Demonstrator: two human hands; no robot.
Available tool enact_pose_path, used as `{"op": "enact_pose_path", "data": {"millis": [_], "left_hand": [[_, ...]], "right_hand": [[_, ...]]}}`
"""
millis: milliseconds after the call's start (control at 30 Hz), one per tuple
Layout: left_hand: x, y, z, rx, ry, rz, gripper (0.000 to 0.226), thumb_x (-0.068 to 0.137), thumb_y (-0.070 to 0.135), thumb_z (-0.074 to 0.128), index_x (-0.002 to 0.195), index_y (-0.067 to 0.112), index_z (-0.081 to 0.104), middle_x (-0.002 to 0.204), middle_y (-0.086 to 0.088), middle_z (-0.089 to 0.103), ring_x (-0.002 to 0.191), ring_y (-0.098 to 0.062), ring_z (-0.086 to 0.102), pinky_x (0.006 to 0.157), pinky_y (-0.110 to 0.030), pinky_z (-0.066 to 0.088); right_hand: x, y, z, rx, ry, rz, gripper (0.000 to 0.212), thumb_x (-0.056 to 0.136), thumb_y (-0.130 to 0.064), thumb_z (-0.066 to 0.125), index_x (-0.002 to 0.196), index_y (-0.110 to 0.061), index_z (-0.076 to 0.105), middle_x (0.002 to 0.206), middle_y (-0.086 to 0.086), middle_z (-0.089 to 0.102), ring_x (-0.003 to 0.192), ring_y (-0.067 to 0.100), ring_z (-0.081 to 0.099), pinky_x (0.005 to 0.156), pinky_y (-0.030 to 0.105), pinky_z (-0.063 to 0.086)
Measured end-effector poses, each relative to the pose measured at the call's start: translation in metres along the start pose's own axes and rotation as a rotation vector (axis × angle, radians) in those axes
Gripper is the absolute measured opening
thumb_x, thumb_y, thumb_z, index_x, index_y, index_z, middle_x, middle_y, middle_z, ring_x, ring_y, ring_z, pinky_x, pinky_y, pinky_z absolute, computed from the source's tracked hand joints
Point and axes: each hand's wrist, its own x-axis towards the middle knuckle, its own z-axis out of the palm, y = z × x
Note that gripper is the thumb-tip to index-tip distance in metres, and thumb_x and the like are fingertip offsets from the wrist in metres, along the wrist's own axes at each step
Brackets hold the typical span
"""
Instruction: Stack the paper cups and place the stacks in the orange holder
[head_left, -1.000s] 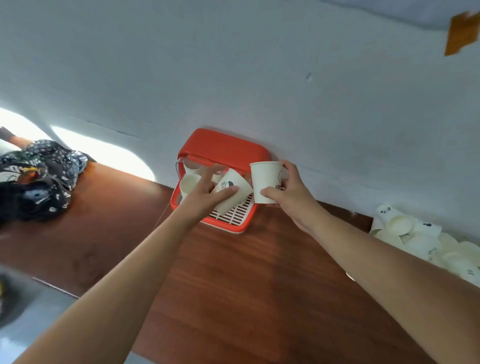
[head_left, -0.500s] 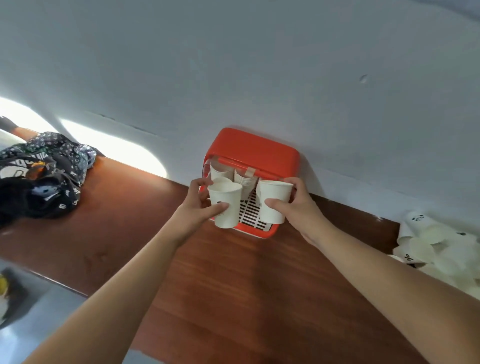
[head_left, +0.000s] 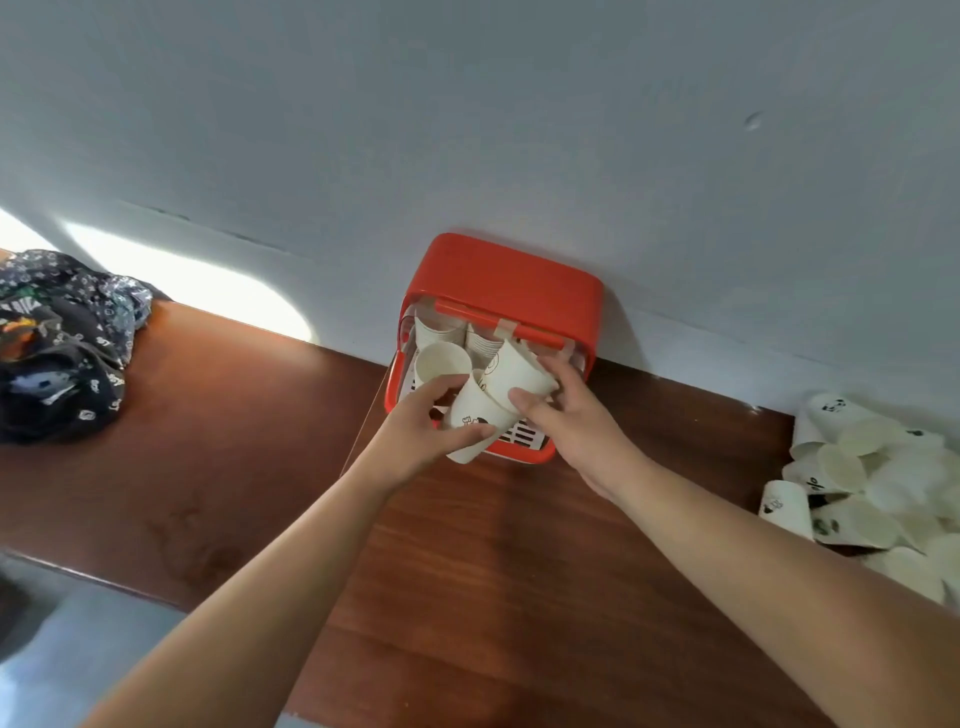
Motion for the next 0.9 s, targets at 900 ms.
{"op": "enact_pose_path", "data": {"millis": [900], "left_hand": [[0.064,-0.075,-0.021,0.185,0.122,-0.032,0.093,0.067,0.044,0.088,0.139,0.056,0.03,0.14,0.016,0.049,0.129,-0.007,0.049,0.106,-0.043,0.047]], "right_hand": [[0.061,0.054,0.029,-0.305,0.245,-0.05,0.067,0.079,-0.036,0.08,0.136,-0.031,0.045,0.129,-0.012,0.057,0.117,0.012,0.055,0.098,0.034,0.049]]}}
